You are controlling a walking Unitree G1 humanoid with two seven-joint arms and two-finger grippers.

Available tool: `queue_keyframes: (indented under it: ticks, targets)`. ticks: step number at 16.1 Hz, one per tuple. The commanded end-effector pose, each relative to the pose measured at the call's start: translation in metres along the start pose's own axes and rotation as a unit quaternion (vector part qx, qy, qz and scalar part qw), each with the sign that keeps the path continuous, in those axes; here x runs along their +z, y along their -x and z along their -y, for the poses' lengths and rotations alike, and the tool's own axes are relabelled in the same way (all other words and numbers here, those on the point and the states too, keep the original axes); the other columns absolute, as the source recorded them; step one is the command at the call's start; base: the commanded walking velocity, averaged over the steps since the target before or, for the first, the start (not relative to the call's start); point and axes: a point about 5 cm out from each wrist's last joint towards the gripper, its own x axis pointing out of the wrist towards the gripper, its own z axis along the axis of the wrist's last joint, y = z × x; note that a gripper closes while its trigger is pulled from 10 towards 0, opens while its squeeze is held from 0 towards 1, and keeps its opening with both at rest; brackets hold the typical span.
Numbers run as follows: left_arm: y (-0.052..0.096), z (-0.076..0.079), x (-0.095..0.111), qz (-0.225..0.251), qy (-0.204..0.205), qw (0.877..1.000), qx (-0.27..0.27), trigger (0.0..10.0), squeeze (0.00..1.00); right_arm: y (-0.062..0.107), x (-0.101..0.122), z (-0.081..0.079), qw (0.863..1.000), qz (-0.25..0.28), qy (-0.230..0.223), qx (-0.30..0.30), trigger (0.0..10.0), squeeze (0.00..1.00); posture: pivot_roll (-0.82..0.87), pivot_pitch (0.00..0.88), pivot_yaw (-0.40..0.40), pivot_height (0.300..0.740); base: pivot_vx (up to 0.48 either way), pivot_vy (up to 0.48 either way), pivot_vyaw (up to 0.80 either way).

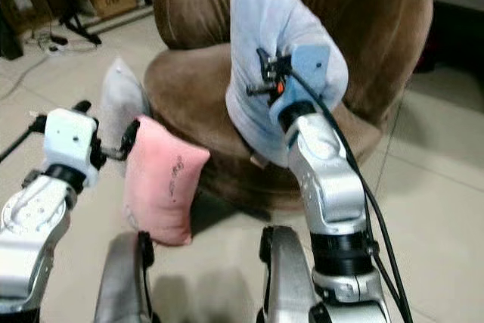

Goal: Move the pillow to the sofa from floor

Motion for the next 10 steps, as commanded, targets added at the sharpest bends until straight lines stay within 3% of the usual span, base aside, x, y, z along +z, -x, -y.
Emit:
queue_keyframes:
  ticks: [1, 10]
  targets:
    - [0.001, 0.0011, 0.0027, 0.002, -0.003, 1.0, 0.003, 10.0, 0.0, 0.0033, -0.007, 0.004, 1.0, -0.023, -0.002, -0.01, 10.0, 0.0, -0.09, 0.0, -0.009, 0.525, 0.0, 0.0, 0.0]
    - [0.0033, -0.0007, 0.005, 0.006, 0.003, 1.0, 0.021, 10.0, 0.0, 0.0055, -0.0024, -0.0012, 1.0, -0.027, -0.001, 0.0, 10.0, 0.0, -0.08, 0.0, -0.031, 0.62, 0.0, 0.0, 0.0]
